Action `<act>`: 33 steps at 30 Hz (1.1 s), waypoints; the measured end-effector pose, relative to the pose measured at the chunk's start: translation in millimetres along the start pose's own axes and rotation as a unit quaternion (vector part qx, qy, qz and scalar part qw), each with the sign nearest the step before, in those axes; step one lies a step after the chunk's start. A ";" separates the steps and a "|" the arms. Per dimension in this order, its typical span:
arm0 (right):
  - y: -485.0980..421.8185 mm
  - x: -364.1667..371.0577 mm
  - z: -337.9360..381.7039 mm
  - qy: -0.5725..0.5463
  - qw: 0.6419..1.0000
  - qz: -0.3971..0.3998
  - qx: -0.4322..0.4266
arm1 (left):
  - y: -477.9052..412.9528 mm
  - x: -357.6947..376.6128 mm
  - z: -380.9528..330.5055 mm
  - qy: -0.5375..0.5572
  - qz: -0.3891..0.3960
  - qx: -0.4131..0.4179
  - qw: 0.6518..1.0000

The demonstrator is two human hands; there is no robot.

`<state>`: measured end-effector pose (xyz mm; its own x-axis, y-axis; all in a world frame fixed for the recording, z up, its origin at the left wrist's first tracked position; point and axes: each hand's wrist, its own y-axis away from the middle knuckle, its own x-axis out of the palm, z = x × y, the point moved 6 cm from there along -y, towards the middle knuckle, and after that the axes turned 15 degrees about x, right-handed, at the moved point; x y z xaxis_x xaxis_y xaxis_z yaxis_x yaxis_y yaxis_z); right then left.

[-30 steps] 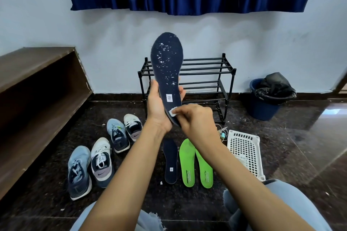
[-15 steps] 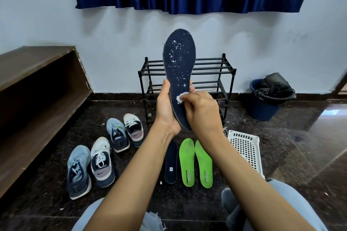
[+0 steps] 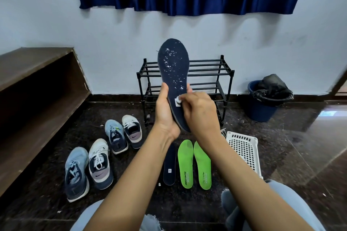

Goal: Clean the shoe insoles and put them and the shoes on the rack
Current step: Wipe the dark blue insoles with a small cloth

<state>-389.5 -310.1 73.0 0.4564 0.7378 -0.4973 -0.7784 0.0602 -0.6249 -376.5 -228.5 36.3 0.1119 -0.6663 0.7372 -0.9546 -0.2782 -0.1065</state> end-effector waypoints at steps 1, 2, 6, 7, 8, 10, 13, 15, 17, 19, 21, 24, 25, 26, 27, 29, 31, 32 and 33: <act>-2.7 -0.7 -1.1 0.001 1.000 -0.006 0.003 | 1.4 0.3 2.2 -0.002 0.004 -0.005 1.000; -4.1 -0.6 -1.8 0.003 1.000 -0.004 0.006 | 2.0 0.9 3.2 -0.002 0.006 -0.008 1.000; 6.6 4.0 -3.1 0.000 0.998 0.054 0.015 | -4.8 -3.6 -5.0 0.005 -0.004 0.008 1.000; 11.4 5.3 -3.8 -0.008 0.996 0.079 0.027 | -8.3 -6.6 -8.8 0.008 -0.009 0.021 1.000; 16.2 6.3 -5.0 -0.024 0.993 0.103 0.044 | -11.6 -9.4 -12.6 0.012 -0.013 0.034 0.999; 23.6 5.9 -6.6 -0.056 0.988 0.124 0.067 | -16.0 -13.1 -18.0 0.020 -0.018 0.050 0.998; 22.7 1.2 -4.0 -0.067 0.992 0.095 0.050 | -15.0 -11.8 -16.3 0.026 -0.015 0.046 0.999; 17.3 0.1 -2.2 -0.048 0.996 0.067 0.031 | -12.2 -9.1 -11.7 0.025 -0.018 0.037 0.999; 12.5 1.3 -1.3 -0.034 0.998 0.053 0.023 | -10.5 -7.0 -8.0 0.027 -0.019 0.030 0.999; 8.1 1.7 -1.0 -0.025 0.999 0.039 0.015 | -8.5 -5.2 -6.0 0.019 -0.017 0.031 0.999; 3.6 1.0 -1.9 -0.022 0.999 0.023 0.010 | -5.3 -4.5 -2.3 0.015 -0.015 0.023 1.000; -0.8 -2.0 -3.8 -0.021 1.000 0.009 0.009 | 0.1 -3.6 3.4 0.023 -0.010 -0.001 1.000; -1.1 -2.6 -3.7 -0.022 1.000 0.008 0.010 | 0.5 -3.3 3.0 0.024 -0.006 -0.004 1.000; -0.8 -3.0 -3.1 -0.025 1.000 0.009 0.012 | 0.3 -2.7 1.5 0.024 -0.003 -0.004 1.000; 0.2 -3.0 -2.8 -0.027 0.999 0.011 0.015 | -0.1 -2.4 -0.9 0.020 -0.003 -0.002 1.000; 5.4 -2.4 -2.3 -0.022 0.999 0.024 0.014 | -2.5 -3.7 -5.8 0.010 -0.006 0.010 1.000; 13.4 0.7 -3.1 -0.029 0.997 0.065 0.024 | -6.5 -8.2 -11.1 0.011 -0.015 0.029 0.999; 17.3 2.5 -4.0 -0.044 0.994 0.090 0.037 | -8.8 -11.0 -13.8 0.014 -0.021 0.040 0.999; 20.6 3.5 -4.5 -0.056 0.992 0.108 0.046 | -10.8 -13.2 -16.5 0.016 -0.023 0.049 0.998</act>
<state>-402.0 -309.3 55.7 0.2282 0.8101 -0.5400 -0.8908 -0.0500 -0.4515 -372.2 -205.3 38.7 0.1448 -0.6292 0.7636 -0.9168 -0.3756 -0.1355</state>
